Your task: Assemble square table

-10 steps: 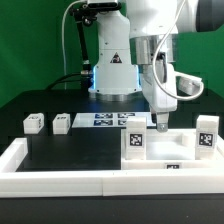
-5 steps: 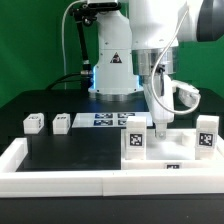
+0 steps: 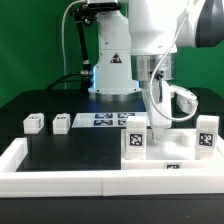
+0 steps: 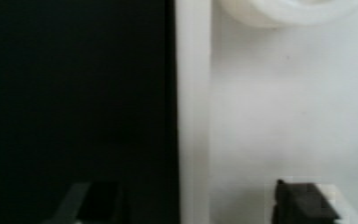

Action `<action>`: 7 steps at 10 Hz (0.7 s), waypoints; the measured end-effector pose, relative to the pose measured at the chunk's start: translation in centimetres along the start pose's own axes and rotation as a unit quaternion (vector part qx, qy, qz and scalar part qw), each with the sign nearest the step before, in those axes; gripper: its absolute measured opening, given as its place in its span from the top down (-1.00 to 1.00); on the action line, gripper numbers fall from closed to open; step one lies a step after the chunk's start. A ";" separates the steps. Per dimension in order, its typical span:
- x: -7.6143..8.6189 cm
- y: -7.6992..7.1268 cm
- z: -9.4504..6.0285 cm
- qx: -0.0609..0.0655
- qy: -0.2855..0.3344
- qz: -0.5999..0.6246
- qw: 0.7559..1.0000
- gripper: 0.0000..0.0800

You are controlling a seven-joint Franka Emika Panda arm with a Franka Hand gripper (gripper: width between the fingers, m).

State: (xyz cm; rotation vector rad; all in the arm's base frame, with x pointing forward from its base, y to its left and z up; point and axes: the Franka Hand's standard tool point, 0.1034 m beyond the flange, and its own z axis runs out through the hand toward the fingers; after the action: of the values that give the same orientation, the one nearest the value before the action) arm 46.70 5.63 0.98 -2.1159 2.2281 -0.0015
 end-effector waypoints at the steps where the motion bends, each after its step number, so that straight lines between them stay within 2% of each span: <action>1: 0.1 0.1 0.2 -0.001 0.001 0.000 1.000 0.40; 2: 0.1 0.1 0.3 -0.003 0.002 0.000 1.000 0.40; 3: 0.1 0.2 0.4 -0.003 0.002 -0.001 1.000 0.82; 7: 0.3 0.1 0.3 -0.004 0.002 -0.005 1.000 0.86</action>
Offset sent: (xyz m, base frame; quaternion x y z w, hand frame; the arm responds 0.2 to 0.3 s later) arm 0.0014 -0.0076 -0.0054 -0.0104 0.0069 -0.0128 0.9998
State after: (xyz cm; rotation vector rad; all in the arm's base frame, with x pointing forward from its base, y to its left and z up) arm 46.64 5.40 0.63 -2.1325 2.2225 0.0021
